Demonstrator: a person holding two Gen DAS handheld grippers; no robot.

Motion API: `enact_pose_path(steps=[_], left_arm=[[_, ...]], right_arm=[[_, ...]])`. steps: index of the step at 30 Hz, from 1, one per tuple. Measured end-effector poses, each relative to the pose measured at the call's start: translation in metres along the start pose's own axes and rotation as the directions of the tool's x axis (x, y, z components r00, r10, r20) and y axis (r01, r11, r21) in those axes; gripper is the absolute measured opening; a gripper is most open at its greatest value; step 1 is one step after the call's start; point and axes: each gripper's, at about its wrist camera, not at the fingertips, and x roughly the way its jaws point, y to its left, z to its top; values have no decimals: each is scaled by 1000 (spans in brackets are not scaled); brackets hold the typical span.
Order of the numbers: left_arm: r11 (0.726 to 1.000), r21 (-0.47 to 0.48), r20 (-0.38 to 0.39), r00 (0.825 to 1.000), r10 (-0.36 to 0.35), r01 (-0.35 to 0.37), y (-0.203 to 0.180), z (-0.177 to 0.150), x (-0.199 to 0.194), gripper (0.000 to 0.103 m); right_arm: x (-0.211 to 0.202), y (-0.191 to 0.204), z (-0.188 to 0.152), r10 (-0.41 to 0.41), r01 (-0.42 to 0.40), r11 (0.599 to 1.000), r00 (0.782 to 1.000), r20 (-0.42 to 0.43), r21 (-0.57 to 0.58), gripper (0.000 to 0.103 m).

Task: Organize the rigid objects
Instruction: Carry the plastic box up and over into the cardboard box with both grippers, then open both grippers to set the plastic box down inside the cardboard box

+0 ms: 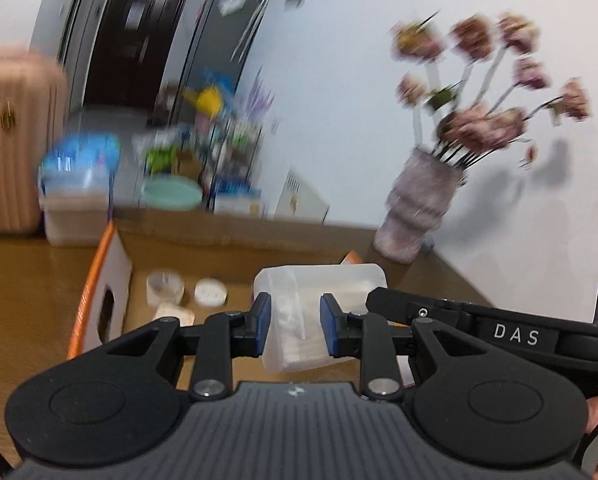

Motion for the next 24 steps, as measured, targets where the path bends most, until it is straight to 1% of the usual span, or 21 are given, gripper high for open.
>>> enact_pose_path(steps=[4, 8, 10, 12, 14, 20, 22, 24], left_arm=[[999, -37, -99, 995, 27, -31, 22, -10, 43, 26], [996, -81, -182, 983, 30, -46, 43, -21, 76, 26], [995, -85, -199, 980, 29, -47, 49, -24, 85, 26], [995, -71, -202, 978, 48, -64, 51, -25, 91, 26], [994, -76, -194, 979, 56, -72, 52, -25, 93, 29], [991, -118, -228, 973, 39, -68, 53, -15, 105, 33], [990, -119, -226, 973, 43, -71, 53, -13, 100, 33], [991, -101, -202, 978, 61, -82, 52, -11, 87, 39]], right_arm=[[47, -21, -6, -25, 30, 999, 994, -110, 40, 17], [85, -38, -19, -46, 64, 994, 978, -205, 85, 17], [97, -42, -24, -63, 88, 991, 969, -239, 96, 18], [108, -43, -28, -71, 100, 990, 962, -265, 99, 19], [112, -46, -29, -70, 99, 990, 961, -267, 96, 20], [120, -43, -25, -101, 119, 991, 963, -249, 55, 20], [118, -43, -24, -105, 120, 992, 963, -248, 47, 20], [112, -41, -22, -125, 138, 990, 962, -244, 36, 21]])
